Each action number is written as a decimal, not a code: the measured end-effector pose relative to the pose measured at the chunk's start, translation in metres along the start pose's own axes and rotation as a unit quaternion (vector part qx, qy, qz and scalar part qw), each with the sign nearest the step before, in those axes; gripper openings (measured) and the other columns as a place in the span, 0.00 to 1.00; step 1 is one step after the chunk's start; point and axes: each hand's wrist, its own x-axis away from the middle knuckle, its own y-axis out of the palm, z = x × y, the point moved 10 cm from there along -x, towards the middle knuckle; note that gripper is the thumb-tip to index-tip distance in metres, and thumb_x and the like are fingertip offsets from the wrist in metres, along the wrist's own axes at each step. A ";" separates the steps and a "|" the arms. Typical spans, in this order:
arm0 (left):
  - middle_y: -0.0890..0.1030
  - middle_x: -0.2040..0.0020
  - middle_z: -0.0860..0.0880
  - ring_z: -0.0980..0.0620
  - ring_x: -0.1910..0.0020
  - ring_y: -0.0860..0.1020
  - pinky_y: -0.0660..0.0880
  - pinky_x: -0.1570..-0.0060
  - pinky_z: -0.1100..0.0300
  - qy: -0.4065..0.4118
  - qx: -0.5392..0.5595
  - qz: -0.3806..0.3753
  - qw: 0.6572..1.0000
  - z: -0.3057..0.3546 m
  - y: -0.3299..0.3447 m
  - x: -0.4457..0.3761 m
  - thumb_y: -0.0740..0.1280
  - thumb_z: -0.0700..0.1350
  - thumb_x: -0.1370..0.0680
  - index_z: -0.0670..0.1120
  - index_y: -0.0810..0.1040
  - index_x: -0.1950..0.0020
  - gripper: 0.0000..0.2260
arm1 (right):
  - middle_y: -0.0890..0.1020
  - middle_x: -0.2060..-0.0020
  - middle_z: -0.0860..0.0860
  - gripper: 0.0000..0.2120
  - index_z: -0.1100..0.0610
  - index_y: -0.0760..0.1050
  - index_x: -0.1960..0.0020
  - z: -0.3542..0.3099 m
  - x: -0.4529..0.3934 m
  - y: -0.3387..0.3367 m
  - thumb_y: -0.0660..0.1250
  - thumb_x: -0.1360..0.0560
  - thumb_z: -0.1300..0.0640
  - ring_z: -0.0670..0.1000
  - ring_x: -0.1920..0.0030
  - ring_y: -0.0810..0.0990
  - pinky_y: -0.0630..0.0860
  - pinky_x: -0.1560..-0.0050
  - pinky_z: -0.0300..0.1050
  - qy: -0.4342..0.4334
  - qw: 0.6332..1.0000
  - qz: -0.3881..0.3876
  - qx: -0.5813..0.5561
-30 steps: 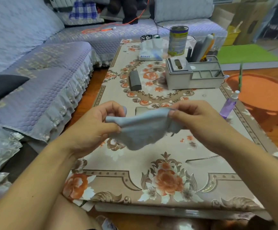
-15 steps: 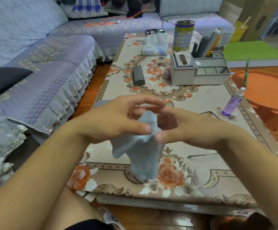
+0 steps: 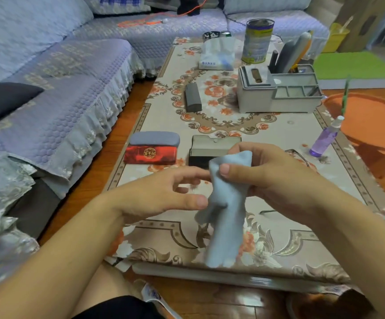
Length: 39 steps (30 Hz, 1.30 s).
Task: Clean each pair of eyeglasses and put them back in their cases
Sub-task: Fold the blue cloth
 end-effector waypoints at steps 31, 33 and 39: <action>0.82 0.53 0.52 0.51 0.54 0.80 0.75 0.56 0.57 -0.122 -0.089 0.219 0.964 -0.096 -0.046 -0.072 0.72 0.43 0.22 0.51 0.82 0.53 0.03 | 0.78 0.65 0.48 0.07 0.53 0.76 0.59 0.104 -0.061 -0.079 0.71 0.23 0.56 0.53 0.59 0.77 0.70 0.62 0.44 0.071 0.899 0.135 0.411; 0.83 0.55 0.53 0.53 0.55 0.80 0.74 0.55 0.59 -0.092 -0.061 0.248 0.963 -0.092 -0.047 -0.059 0.72 0.43 0.22 0.53 0.83 0.53 0.04 | 0.80 0.63 0.46 0.03 0.52 0.79 0.56 0.096 -0.052 -0.080 0.71 0.23 0.57 0.51 0.58 0.78 0.70 0.60 0.43 0.037 0.894 0.156 0.418; 0.81 0.54 0.61 0.60 0.48 0.77 0.71 0.46 0.67 0.021 -0.137 0.282 0.949 -0.081 -0.015 0.004 0.74 0.40 0.24 0.53 0.86 0.54 0.08 | 0.81 0.58 0.43 0.10 0.52 0.84 0.53 0.092 0.019 -0.047 0.70 0.26 0.66 0.41 0.54 0.78 0.71 0.52 0.31 -0.093 0.887 0.140 0.431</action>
